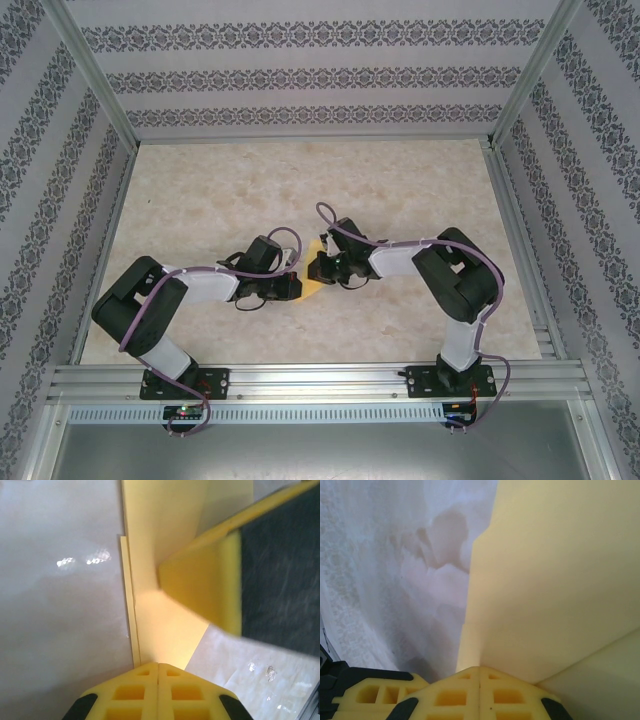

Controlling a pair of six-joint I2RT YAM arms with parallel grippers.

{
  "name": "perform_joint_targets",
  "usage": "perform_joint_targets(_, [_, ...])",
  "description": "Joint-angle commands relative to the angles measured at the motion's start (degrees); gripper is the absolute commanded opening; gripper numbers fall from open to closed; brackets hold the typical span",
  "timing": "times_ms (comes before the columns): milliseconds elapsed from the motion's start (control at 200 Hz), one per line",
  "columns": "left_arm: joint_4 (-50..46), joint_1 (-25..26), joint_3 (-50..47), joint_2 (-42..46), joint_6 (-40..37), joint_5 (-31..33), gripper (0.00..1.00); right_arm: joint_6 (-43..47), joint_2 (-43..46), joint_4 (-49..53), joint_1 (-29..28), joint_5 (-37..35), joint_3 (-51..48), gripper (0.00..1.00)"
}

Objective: Fold a paper plane with a square sheet of paper (pick it up from the middle)
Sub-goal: Fourth fold the wing at the center of the table.

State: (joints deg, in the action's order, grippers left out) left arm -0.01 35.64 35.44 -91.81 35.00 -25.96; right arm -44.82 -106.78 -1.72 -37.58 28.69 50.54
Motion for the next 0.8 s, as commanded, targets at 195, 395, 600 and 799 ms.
perform_joint_targets(195, [-10.52,-0.29,-1.96,-2.78,-1.65,2.85,0.00,5.56,-3.35,3.56,8.88,-6.53,2.93,0.00])
perform_joint_targets(395, [-11.16,-0.31,-1.52,-2.24,-2.12,2.73,0.00,6.00,-5.31,5.47,12.84,-7.94,5.90,0.00])
perform_joint_targets(600, [-10.91,-0.30,-0.90,-1.44,-2.74,1.81,0.00,7.53,-5.86,9.64,15.05,-9.04,10.73,0.01])
perform_joint_targets(799, [-9.10,-0.30,2.13,0.73,-2.07,-0.34,0.06,7.54,-0.11,10.45,14.87,-9.35,10.34,0.11])
